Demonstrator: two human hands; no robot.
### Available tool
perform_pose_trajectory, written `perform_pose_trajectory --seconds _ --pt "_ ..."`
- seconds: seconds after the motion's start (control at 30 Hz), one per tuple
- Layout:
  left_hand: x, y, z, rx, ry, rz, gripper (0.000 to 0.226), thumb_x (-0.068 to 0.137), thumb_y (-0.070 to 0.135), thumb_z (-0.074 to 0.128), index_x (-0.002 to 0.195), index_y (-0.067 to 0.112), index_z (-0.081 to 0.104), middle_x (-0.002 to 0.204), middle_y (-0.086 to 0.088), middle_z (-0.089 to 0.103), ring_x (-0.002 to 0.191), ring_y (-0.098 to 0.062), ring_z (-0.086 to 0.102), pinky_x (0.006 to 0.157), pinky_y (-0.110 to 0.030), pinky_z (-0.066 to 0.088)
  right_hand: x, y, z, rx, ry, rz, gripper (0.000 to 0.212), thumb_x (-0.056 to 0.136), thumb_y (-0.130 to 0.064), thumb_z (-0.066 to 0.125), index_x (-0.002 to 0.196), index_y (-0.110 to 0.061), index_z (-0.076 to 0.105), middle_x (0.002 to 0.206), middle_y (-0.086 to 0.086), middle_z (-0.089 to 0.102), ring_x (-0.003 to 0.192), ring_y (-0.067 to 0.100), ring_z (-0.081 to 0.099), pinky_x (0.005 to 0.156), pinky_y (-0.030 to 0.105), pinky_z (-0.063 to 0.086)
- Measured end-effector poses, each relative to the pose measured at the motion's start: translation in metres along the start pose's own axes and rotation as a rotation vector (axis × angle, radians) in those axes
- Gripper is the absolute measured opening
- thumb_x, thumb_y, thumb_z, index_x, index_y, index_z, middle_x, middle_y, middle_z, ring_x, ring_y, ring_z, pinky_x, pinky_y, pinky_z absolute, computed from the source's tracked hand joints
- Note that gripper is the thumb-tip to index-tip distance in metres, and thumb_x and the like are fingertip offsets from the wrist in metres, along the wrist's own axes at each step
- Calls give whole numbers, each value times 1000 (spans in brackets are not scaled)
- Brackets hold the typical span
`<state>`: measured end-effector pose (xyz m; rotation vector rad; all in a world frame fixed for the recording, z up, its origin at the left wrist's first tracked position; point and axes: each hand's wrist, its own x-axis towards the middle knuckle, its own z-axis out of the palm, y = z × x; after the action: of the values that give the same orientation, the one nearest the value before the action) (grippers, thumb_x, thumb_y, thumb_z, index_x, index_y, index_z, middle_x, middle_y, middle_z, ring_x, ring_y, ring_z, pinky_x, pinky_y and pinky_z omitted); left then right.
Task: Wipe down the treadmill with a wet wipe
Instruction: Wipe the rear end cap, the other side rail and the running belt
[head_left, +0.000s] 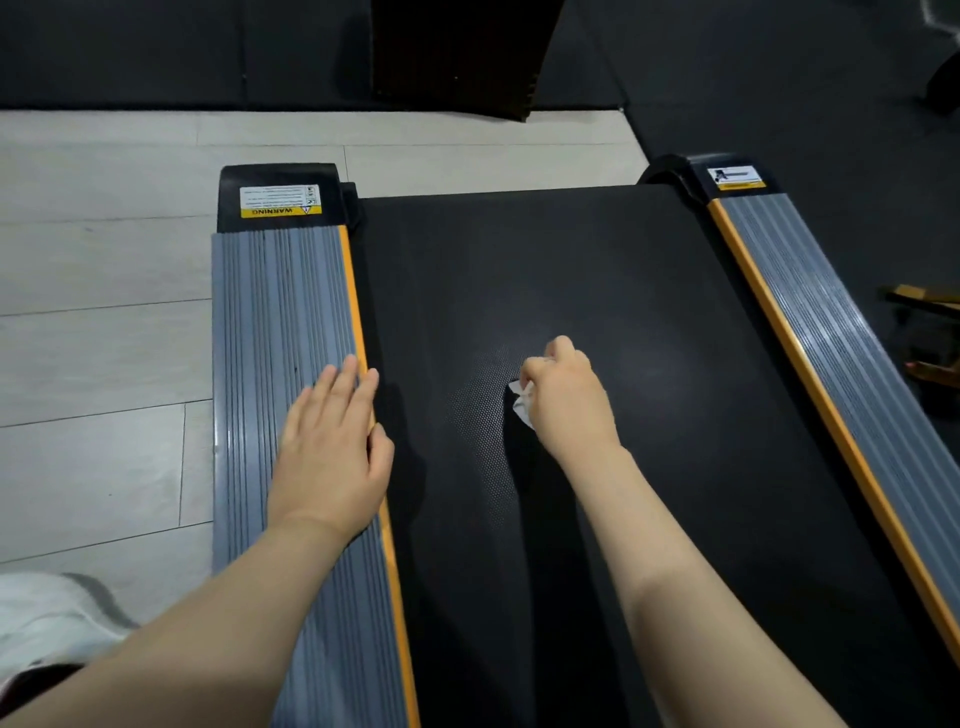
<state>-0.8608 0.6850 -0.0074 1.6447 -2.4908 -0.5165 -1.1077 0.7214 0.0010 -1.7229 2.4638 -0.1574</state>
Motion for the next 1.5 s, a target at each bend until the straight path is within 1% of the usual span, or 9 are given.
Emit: perform_pose_trajectory --seconds 0.2,0.43,0.67,0.73,0.93,1.0,1.2,1.33,1.5 --pt "1 -1 0 -7 -5 3 57 102 30 34 157 20 23 165 -2 15 153 -16 8 125 -40 9 -20 -13 6 297 36 -7 49 94 -30 56 138 -14 40 115 1 49 103 17 49 82 28 41" --pt "0 -2 2 -14 7 4 56 102 29 36 156 20 26 165 -2 17 153 -17 9 125 -39 7 -28 -19 32 183 315 146 16 88 -17 64 79 -10 53 76 9 55 69 30 55 59 40 50" --pt "0 -3 2 -28 10 10 55 101 26 36 155 19 28 164 -1 18 152 -15 10 125 -39 7 -34 -78 34 244 -40 -590 27 85 -21 42 103 -11 58 82 12 63 75 33 63 62 38 55" --pt "-1 -3 1 -25 14 9 55 101 25 39 155 19 29 164 -1 20 152 -15 11 125 -39 8 -12 -47 19 148 -102 -460 19 91 -22 43 102 -19 58 87 15 66 79 35 65 65 42 54" --pt "1 -1 2 2 20 -1 60 96 35 28 154 20 29 163 -2 22 152 -17 13 125 -42 12 0 136 -2 56 185 647 35 96 -23 47 123 0 48 99 24 62 92 43 62 71 43 47" --pt "2 -1 3 15 19 9 60 96 35 28 154 19 29 163 -2 22 152 -17 14 125 -42 13 -5 108 6 68 215 605 37 95 -23 53 122 1 49 100 24 63 91 43 63 71 43 48" --pt "-1 3 0 61 24 29 61 98 24 44 155 12 25 163 -7 22 152 -21 15 125 -41 10 -40 -27 22 113 -131 -305 54 95 -32 52 142 -9 39 99 10 67 89 33 63 72 43 52" --pt "-9 13 5 130 25 162 62 93 13 52 151 3 32 157 -14 34 147 -27 30 123 -40 15 -21 98 3 58 79 209 21 95 -28 50 98 -8 55 97 19 65 89 41 61 71 46 48" --pt "-7 58 27 110 -85 340 65 89 31 31 150 9 39 156 -7 40 145 -24 35 120 -37 16 -26 197 -24 4 210 700 31 98 -22 46 115 4 50 105 30 63 97 46 60 78 46 48"
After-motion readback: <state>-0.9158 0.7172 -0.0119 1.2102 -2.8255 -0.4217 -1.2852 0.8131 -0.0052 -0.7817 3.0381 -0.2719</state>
